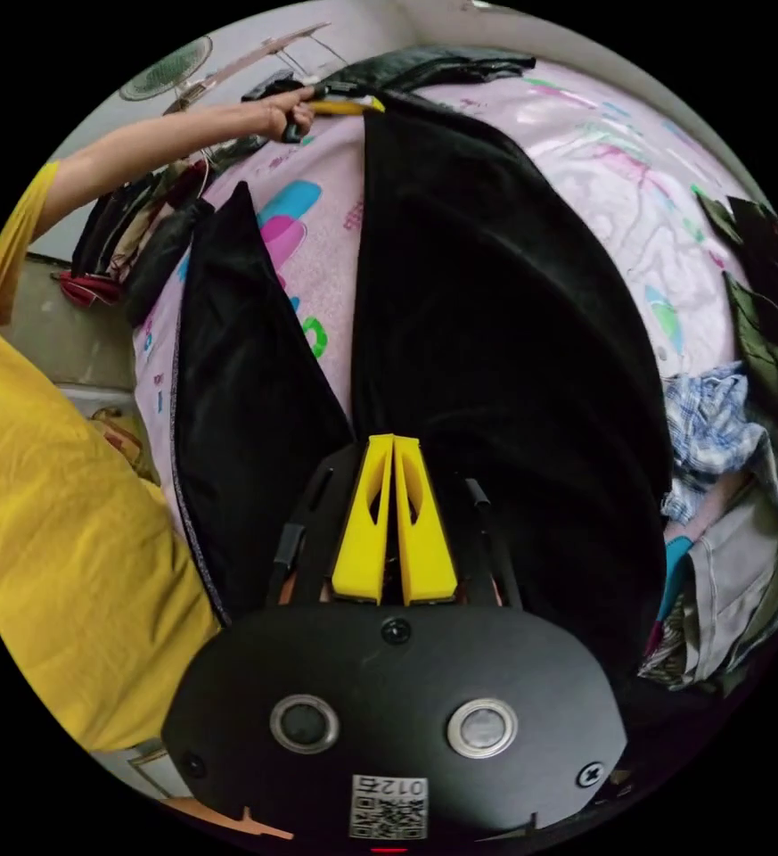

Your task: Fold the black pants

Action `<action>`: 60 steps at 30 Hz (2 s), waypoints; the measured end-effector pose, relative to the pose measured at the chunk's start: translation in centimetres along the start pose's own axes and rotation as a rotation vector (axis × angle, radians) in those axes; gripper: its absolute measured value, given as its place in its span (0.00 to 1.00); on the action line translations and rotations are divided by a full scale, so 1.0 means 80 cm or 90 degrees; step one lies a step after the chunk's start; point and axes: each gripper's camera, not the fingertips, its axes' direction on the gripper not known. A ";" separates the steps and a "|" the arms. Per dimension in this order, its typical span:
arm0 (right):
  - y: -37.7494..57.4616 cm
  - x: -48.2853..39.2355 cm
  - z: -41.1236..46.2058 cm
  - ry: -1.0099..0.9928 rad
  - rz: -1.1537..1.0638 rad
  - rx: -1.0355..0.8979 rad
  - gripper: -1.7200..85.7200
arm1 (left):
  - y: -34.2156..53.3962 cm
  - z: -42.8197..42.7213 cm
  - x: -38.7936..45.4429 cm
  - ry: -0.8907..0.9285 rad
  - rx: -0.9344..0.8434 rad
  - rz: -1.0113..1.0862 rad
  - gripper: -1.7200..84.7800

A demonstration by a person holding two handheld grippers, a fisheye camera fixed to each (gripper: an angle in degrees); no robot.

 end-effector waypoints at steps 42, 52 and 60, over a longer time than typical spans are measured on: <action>-0.474 0.052 0.094 0.011 0.037 0.216 0.02 | 0.046 -0.013 0.079 -0.186 0.029 0.184 0.02; -0.552 0.063 0.125 0.141 0.030 0.203 0.02 | 0.108 0.040 0.023 -0.236 -0.026 0.171 0.02; -0.589 0.050 0.124 0.127 0.024 0.192 0.02 | 0.114 0.117 0.031 -0.314 -0.054 0.232 0.02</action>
